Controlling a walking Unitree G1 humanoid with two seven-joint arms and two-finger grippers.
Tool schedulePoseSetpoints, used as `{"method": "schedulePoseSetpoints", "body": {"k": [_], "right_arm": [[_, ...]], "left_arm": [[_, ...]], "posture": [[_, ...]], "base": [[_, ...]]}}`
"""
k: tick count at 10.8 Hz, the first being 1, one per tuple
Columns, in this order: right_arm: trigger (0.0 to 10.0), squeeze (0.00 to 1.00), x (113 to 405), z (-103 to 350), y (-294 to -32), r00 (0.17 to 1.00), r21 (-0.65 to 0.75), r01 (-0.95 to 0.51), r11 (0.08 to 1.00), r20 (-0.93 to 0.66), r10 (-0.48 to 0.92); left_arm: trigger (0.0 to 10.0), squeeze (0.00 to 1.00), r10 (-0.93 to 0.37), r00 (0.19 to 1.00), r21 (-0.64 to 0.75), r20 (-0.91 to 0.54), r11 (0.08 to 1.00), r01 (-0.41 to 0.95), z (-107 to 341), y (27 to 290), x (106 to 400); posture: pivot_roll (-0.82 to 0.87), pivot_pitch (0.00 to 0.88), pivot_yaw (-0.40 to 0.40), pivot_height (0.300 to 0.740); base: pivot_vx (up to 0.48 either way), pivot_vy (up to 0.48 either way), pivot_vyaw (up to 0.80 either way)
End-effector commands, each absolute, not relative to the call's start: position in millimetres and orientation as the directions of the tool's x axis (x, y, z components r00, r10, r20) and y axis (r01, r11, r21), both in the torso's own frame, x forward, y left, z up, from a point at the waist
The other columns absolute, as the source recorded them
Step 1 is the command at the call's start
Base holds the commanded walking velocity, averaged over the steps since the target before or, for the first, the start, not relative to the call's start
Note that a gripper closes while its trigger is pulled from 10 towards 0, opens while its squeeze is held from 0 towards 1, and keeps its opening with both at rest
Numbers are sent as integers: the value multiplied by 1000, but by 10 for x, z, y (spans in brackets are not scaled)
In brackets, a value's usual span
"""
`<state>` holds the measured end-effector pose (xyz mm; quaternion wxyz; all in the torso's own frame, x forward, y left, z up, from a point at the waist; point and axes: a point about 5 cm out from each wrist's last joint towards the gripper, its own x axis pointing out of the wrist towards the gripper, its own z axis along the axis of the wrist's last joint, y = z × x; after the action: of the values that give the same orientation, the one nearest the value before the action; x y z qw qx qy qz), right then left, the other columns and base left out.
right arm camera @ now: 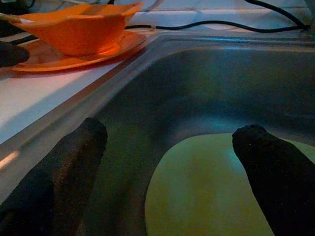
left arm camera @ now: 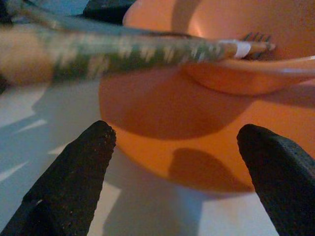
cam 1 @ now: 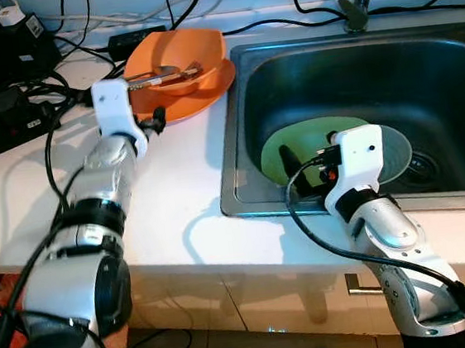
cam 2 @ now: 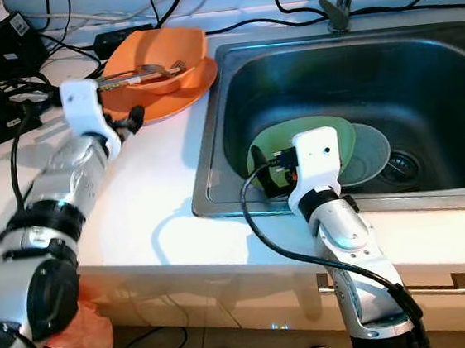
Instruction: Kitchen organization
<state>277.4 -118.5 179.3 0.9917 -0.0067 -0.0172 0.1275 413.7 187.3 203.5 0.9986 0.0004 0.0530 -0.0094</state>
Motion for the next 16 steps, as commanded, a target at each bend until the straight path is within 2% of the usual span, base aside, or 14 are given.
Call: {"method": "schedulePoseSetpoints", "body": {"k": [1,5,7,11,16], "right_arm": [[10000,0,2751,1820,-1158,963,-24,-265,964,44,266],[10000,0,2739,1821,-1149,962,-36,-266,963,47,267],[10000,0,2736,1820,-1149,962,-41,-265,963,47,267],[10000,0,2730,1809,-1146,964,-38,-260,965,44,261],[10000,0,2758,1807,-1126,963,-37,-265,964,47,267]], "left_arm": [[10000,0,8,993,30,-116,1000,-4,2060,1930,4148],[10000,0,20,985,56,-170,998,-10,1984,1895,4151],[10000,0,13,970,8,-242,1000,-12,1896,1888,4136],[10000,0,-66,926,13,-371,997,77,1740,1845,4089],[10000,0,-121,892,61,-435,985,163,1705,1933,4048]], "posture": [[-5,145,122,740],[-12,145,122,740],[-14,148,122,740],[-13,154,132,740],[10,153,132,740]], "base": [[0,0,0],[0,0,0],[0,0,0],[0,0,0],[0,0,0]]}}
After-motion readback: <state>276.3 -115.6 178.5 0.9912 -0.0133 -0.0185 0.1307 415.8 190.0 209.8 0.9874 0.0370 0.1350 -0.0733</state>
